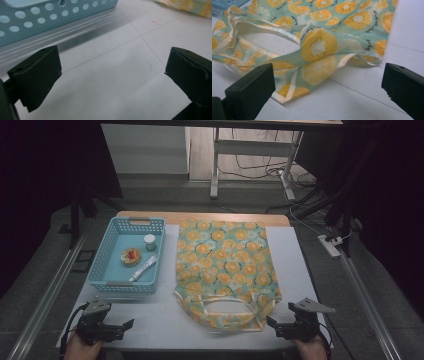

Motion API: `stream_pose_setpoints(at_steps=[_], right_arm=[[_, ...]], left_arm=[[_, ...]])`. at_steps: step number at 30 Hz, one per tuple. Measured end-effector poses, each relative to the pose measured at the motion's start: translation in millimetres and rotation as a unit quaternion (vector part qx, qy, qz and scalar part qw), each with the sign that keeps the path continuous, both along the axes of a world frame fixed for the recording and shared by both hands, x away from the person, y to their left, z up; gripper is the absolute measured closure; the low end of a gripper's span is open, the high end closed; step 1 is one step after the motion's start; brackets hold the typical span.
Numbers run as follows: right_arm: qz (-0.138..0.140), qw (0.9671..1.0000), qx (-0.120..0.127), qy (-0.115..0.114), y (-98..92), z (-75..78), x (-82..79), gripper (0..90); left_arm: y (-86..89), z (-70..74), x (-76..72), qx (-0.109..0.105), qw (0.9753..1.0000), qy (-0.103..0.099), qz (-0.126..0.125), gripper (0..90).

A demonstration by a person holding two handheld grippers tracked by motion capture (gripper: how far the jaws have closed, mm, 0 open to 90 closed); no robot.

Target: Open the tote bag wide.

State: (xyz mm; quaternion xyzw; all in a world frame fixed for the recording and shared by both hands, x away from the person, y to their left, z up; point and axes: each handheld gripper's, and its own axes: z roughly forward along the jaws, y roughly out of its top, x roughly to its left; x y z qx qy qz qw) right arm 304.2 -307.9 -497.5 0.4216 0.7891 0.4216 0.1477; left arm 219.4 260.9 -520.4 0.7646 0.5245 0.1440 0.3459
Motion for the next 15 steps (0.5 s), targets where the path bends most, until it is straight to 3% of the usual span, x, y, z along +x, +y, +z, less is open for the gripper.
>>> stream_pose_setpoints(at_steps=[15], right_arm=[[0.017, 0.9998, 0.009, 0.000, 0.9, 0.9, -2.0, 0.0]], left_arm=[[-0.3, -1.3, 2.7, -0.004, 0.9997, 0.016, -0.016, 0.7]])
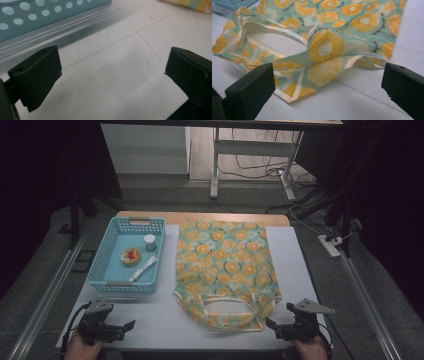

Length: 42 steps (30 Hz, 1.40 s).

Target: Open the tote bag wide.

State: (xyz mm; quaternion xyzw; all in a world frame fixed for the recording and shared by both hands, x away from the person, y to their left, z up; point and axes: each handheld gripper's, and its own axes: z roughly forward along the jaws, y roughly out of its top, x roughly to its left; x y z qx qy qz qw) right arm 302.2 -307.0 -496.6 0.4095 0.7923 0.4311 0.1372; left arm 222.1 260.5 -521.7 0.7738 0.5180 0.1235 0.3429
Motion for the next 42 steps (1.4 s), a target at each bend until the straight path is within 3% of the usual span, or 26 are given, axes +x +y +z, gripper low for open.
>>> stream_pose_setpoints(at_steps=[12, 21, 33, 38, 42], right_arm=[[0.014, 0.9999, -0.006, 0.001, 1.8, 0.2, 0.2, 0.0], [0.023, 0.9994, -0.021, -0.013, 4.7, 5.2, 0.3, 0.0], [0.053, 0.9981, -0.031, 0.002, 17.6, 7.6, 0.7, 0.0], [0.065, 0.9971, -0.036, -0.015, 26.5, 13.2, 0.0, 0.0], [0.088, 0.9950, -0.046, -0.012, 36.2, 14.2, -1.1, 0.0]], left_arm=[[-3.8, 0.1, -1.0, 0.013, 0.9999, -0.003, -0.010, 0.2], [-2.0, 0.0, -1.0, 0.005, 0.9999, -0.002, -0.010, 0.1], [-0.5, -0.1, -0.9, -0.002, 1.0000, -0.001, -0.008, 0.2], [-0.1, 0.0, -1.2, -0.004, 1.0000, -0.002, -0.008, 0.2], [-0.1, 0.0, -1.1, -0.004, 1.0000, -0.001, -0.008, 0.2]])
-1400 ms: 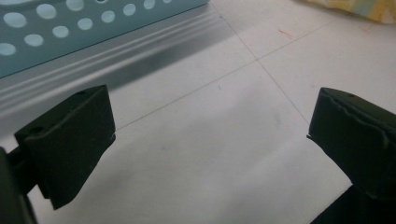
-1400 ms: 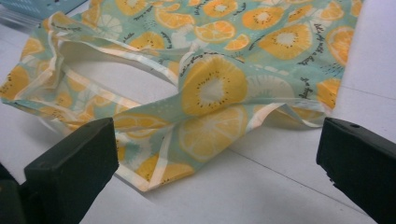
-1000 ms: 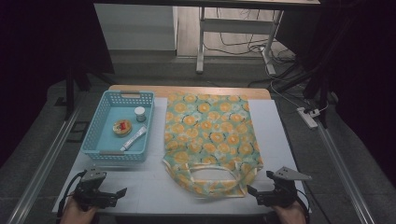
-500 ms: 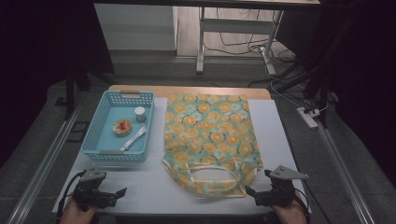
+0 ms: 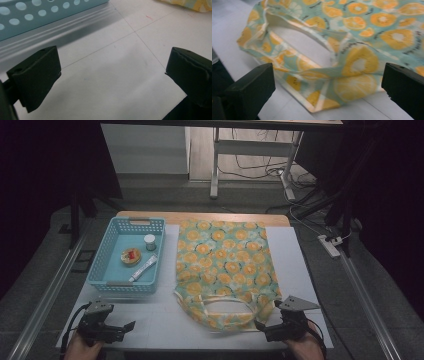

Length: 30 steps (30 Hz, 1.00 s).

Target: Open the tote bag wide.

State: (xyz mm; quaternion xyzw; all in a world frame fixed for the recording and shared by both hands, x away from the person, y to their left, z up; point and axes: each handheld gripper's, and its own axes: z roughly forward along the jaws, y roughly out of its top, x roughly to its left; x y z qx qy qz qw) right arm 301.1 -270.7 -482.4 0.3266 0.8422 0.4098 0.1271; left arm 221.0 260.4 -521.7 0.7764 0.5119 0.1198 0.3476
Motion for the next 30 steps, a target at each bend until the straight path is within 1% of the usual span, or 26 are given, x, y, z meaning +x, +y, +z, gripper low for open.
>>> stream_pose_setpoints(at_steps=[3, 10, 11, 12, 16, 17, 22, 23, 26, 30], right_arm=[[0.013, 0.9999, -0.009, 0.003, 6.5, 0.7, -1.2, 0.0], [0.029, 0.9994, -0.010, 0.016, 17.0, 0.7, -1.6, 0.0], [0.033, 0.9993, -0.011, 0.017, 18.9, 0.9, -1.7, 0.0], [0.043, 0.9988, -0.010, 0.023, 23.5, 0.9, -1.6, 0.0], [0.054, 0.9980, -0.016, 0.029, 29.7, -0.1, -1.8, 0.0], [0.064, 0.9973, -0.019, 0.032, 33.7, -0.7, -2.3, 0.0], [0.081, 0.9959, -0.019, 0.034, 43.4, -0.2, -2.7, 0.0], [0.081, 0.9959, -0.019, 0.034, 43.4, -0.2, -2.7, 0.0], [0.100, 0.9938, -0.027, 0.041, 53.1, -1.9, -2.8, 0.0], [0.114, 0.9914, -0.038, 0.054, 62.4, -5.6, -2.3, 0.0]], left_arm=[[0.1, -0.2, 0.1, -0.001, 1.0000, 0.000, -0.001, 0.2], [0.1, -0.3, 0.5, 0.000, 1.0000, 0.002, -0.001, 0.1], [0.1, -0.3, 0.6, -0.001, 1.0000, 0.003, -0.001, 0.1], [0.1, -0.5, 0.7, -0.001, 1.0000, 0.002, 0.000, 0.1], [0.1, -0.7, 1.1, -0.001, 1.0000, 0.004, 0.002, 0.1], [0.2, -0.7, 1.1, -0.001, 1.0000, 0.004, 0.001, 0.1], [-0.5, -0.8, 1.2, 0.001, 1.0000, 0.004, -0.004, 0.2], [-0.5, -0.8, 1.2, 0.001, 1.0000, 0.004, -0.004, 0.2], [-0.4, -0.8, 1.4, 0.001, 1.0000, 0.004, -0.006, 0.2], [-0.6, -0.8, 1.4, 0.001, 1.0000, 0.004, -0.007, 0.3]])
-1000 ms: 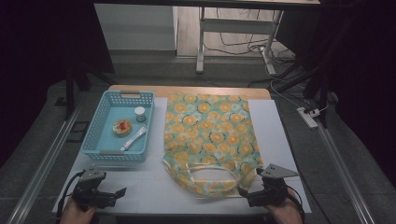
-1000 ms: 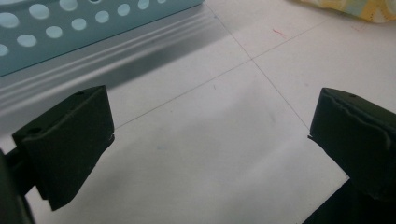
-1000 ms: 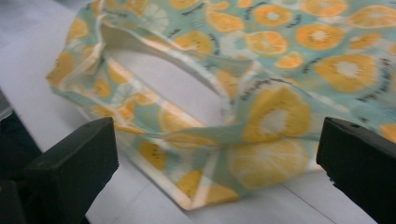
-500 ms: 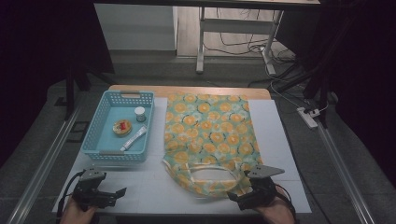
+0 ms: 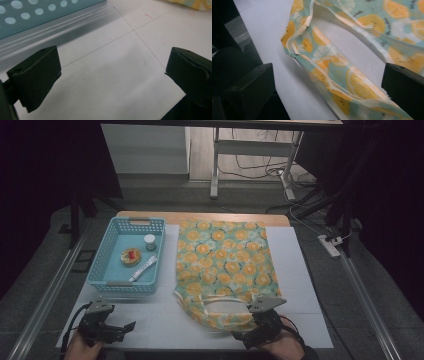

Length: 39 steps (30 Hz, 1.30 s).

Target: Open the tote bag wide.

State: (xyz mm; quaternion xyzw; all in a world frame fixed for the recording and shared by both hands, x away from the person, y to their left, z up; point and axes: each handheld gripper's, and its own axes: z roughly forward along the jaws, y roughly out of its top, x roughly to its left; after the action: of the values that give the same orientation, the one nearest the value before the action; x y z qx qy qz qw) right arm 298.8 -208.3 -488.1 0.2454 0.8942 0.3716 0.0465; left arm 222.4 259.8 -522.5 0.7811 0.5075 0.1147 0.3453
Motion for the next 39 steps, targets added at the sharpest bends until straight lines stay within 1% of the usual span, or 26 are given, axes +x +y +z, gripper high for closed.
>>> stream_pose_setpoints(at_steps=[1, 4, 7, 8, 9, 13, 16, 17, 19, 20, 22, 23, 24, 25, 26, 27, 28, 29, 30, 32, 34, 37, 39], right_arm=[[0.000, 1.0000, 0.000, 0.000, 0.0, 0.0, 0.0, 0.0], [0.014, 0.9998, -0.011, 0.007, 8.9, -5.8, 0.8, 0.0], [0.023, 0.9995, -0.022, 0.006, 15.9, -9.9, 0.4, 0.0], [0.023, 0.9995, -0.022, 0.006, 15.9, -9.9, 0.4, 0.0], [0.033, 0.9991, -0.028, 0.006, 20.3, -12.3, -0.5, 0.0], [0.043, 0.9985, -0.034, 0.005, 24.3, -15.2, -1.0, 1.1], [0.054, 0.9981, -0.029, 0.009, 25.1, -14.7, -1.0, 10.3], [0.054, 0.9981, -0.029, 0.009, 25.1, -14.7, -1.0, 10.3], [0.058, 0.9980, -0.023, 0.012, 25.6, -13.5, -0.4, 17.7], [0.059, 0.9980, -0.020, 0.014, 25.5, -11.6, 0.1, 27.2], [0.063, 0.9976, -0.026, 0.017, 25.6, -10.4, 1.8, 36.5], [0.063, 0.9976, -0.026, 0.017, 25.6, -10.4, 1.8, 36.5], [0.073, 0.9965, -0.033, 0.024, 26.0, -11.3, 4.5, 46.2], [0.073, 0.9965, -0.033, 0.024, 26.0, -11.3, 4.5, 46.2], [0.080, 0.9957, -0.033, 0.032, 25.8, -11.6, 6.9, 56.8], [0.080, 0.9957, -0.033, 0.032, 25.8, -11.6, 6.9, 56.8], [0.085, 0.9954, -0.030, 0.032, 25.4, -10.0, 8.0, 65.9], [0.085, 0.9954, -0.030, 0.032, 25.4, -10.0, 8.0, 65.9], [0.086, 0.9954, -0.031, 0.027, 24.7, -7.8, 8.0, 76.2], [0.086, 0.9954, -0.031, 0.027, 23.8, -6.6, 8.3, 85.7], [0.091, 0.9948, -0.034, 0.030, 23.4, -5.8, 9.1, 88.3], [0.095, 0.9944, -0.032, 0.034, 23.5, -5.1, 10.1, 88.7], [0.098, 0.9942, -0.029, 0.033, 24.6, -1.7, 11.5, 88.9]], left_arm=[[0.0, 0.0, 0.0, 0.000, 1.0000, 0.000, 0.000, 0.2], [-0.2, 0.0, 0.0, -0.001, 1.0000, 0.001, 0.000, 0.3], [-0.3, 0.0, -0.1, 0.000, 1.0000, 0.001, -0.002, 0.3], [-0.3, 0.0, -0.1, 0.000, 1.0000, 0.001, -0.002, 0.4], [-0.4, 0.0, -0.1, 0.000, 1.0000, 0.001, -0.003, 0.4], [-0.7, 0.0, 0.0, 0.002, 1.0000, 0.001, -0.004, 0.5], [-0.8, -0.1, 0.0, 0.002, 1.0000, 0.001, -0.004, 0.6], [-0.9, -0.2, 0.1, 0.002, 1.0000, 0.001, -0.004, 0.6], [-0.9, -0.2, 0.4, 0.003, 1.0000, 0.002, -0.005, 0.8], [-1.1, -0.2, 0.4, 0.003, 1.0000, 0.002, -0.005, 0.9], [-1.1, -0.2, 0.4, 0.004, 1.0000, 0.002, -0.005, 1.1], [-1.1, -0.2, 0.4, 0.004, 1.0000, 0.002, -0.005, 1.1], [-1.0, -0.2, 0.4, 0.003, 1.0000, 0.002, -0.005, 1.2], [-1.0, -0.2, 0.4, 0.003, 1.0000, 0.002, -0.005, 1.2], [-1.0, -0.2, 0.4, 0.004, 1.0000, 0.002, -0.005, 1.2], [-1.0, -0.2, 0.4, 0.004, 1.0000, 0.002, -0.005, 1.2], [-1.1, -0.3, 0.5, 0.004, 1.0000, 0.002, -0.005, 1.4], [-1.1, -0.3, 0.5, 0.004, 1.0000, 0.003, -0.005, 1.4], [-1.2, -0.4, 0.5, 0.004, 1.0000, 0.002, -0.005, 1.6], [-1.3, -0.3, 0.5, 0.004, 1.0000, 0.002, -0.005, 1.7], [-1.4, -0.3, 0.5, 0.004, 1.0000, 0.002, -0.005, 1.7], [-1.7, -0.3, 0.4, 0.005, 1.0000, 0.002, -0.004, 1.8], [-1.6, -0.4, 0.6, 0.004, 1.0000, 0.003, -0.004, 1.8]])
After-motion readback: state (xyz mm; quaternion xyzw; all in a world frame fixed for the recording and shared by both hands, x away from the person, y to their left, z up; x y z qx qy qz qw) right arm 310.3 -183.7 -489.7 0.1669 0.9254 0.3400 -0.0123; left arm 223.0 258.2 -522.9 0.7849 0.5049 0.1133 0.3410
